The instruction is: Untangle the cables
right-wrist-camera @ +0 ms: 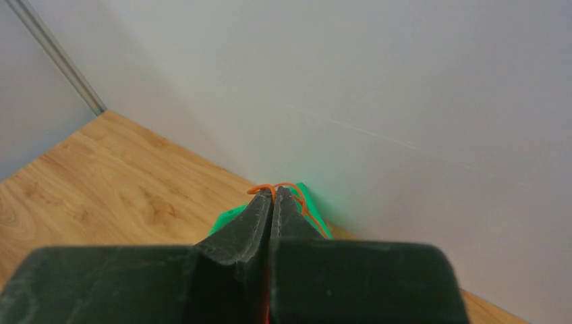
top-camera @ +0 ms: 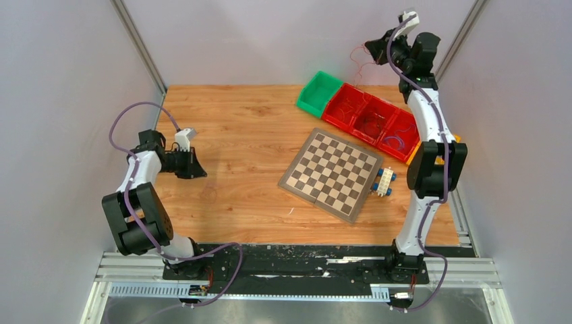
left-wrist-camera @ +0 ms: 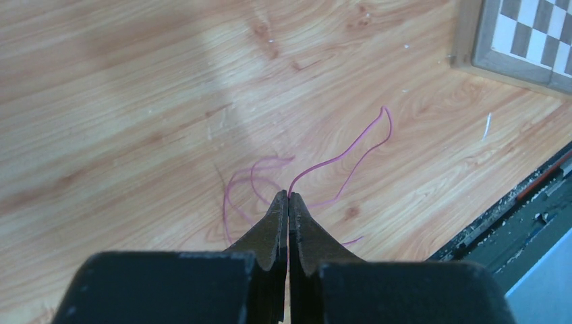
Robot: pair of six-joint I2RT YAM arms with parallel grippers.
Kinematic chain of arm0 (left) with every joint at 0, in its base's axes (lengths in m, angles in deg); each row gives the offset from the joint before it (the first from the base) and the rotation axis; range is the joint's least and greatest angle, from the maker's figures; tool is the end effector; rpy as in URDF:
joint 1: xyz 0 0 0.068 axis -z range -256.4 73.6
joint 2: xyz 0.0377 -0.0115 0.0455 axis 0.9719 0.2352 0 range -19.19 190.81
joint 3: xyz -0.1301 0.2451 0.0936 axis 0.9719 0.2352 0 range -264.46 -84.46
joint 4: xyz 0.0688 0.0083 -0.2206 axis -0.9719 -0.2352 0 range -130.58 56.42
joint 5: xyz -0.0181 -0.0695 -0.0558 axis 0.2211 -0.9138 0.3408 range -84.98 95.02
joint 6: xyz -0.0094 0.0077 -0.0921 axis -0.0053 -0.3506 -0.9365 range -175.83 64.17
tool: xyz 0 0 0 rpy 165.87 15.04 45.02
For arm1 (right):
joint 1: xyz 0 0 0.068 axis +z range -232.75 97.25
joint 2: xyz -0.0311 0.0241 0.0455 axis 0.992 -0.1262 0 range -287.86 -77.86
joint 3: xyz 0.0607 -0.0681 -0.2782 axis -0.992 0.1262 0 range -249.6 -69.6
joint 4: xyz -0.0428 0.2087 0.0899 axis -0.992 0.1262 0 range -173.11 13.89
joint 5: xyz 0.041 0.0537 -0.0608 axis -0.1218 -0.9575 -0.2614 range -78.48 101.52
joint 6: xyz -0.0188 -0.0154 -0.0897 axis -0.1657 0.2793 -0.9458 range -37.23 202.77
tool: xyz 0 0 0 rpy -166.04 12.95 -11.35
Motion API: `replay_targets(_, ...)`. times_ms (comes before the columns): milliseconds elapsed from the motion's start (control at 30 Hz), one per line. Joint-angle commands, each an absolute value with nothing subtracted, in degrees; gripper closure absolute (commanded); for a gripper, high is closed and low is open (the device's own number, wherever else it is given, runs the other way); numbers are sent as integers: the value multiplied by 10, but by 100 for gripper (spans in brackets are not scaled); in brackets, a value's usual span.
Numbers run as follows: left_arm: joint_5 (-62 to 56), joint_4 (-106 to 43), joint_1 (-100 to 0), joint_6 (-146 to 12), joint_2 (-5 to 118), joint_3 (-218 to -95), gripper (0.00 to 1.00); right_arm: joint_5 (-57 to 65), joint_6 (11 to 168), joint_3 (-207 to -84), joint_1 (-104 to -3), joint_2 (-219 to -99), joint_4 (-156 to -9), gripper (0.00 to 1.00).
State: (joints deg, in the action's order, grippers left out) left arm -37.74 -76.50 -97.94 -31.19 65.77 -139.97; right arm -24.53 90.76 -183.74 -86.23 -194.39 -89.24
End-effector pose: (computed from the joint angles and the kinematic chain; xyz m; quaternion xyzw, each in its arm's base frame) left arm 0.2539 0.0392 0.2157 0.0807 0.9183 -0.2755 0.2725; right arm 0.5053 0.0186 0.4285 -0.1597 0.6694 0.2386 0.6852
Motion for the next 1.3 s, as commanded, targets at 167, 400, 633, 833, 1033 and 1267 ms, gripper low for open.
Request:
replay_targets(167,-406,-749,-964,-349,650,-1411,100,-242,810,-1838,-845,-2022,-893,100)
replay_targets(400,-406,-749,-958,-358,654,-1423,100,-222,741,-1813,-815,-2044,-891,100)
replay_targets(633,-411,-749,-950,-361,645,-1428,100,-219,707,-1807,-814,-2040,-868,95)
replay_targets(833,-429,-761,-931,-372,632,-1447,100,-273,700,-1778,-809,-2011,-789,55)
replay_targets(1033,-454,-769,-867,-397,586,-1473,100,-331,727,-1720,-798,-1935,-779,24)
replay_targets(1267,-478,-716,-790,-480,532,-1511,100,-417,773,-1686,-756,-1886,-747,12)
